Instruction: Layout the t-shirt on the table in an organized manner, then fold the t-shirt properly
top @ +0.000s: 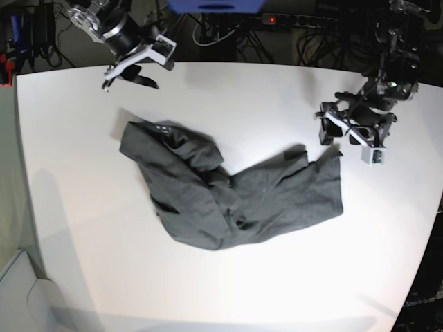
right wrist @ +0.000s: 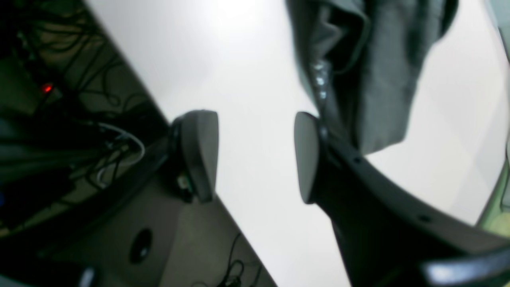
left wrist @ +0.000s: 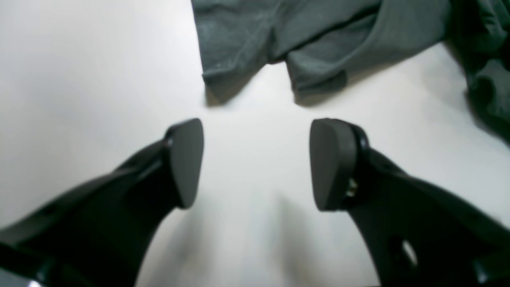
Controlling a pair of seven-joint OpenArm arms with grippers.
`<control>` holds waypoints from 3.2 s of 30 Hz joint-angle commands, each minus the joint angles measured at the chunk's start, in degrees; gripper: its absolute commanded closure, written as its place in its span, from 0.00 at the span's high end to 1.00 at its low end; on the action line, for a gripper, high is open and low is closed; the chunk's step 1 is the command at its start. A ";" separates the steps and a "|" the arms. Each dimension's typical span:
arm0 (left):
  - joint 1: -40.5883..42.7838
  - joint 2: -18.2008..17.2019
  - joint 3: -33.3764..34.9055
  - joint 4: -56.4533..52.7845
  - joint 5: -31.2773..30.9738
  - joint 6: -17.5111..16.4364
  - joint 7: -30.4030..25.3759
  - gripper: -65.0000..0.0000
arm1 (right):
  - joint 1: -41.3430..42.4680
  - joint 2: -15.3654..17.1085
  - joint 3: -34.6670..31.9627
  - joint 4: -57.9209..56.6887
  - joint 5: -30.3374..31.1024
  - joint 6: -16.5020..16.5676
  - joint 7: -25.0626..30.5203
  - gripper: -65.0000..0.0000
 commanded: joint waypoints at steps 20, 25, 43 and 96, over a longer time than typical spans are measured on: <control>-0.03 -0.62 -0.80 1.25 -0.26 -0.04 -0.88 0.62 | -0.24 2.84 12.90 -8.05 -17.51 -0.68 9.54 0.45; -0.38 -0.62 -0.45 1.16 -0.09 -0.04 -0.88 0.62 | -2.35 2.84 23.01 -2.60 -17.33 -0.42 13.14 0.45; -0.11 -1.15 -0.89 1.60 0.00 -0.04 -0.79 0.62 | 15.23 -25.38 23.19 3.73 -10.48 15.50 17.27 0.46; 5.16 -0.89 -11.88 5.21 0.00 -0.04 -1.14 0.62 | 34.84 -36.72 16.42 -23.17 -2.13 15.41 -8.05 0.60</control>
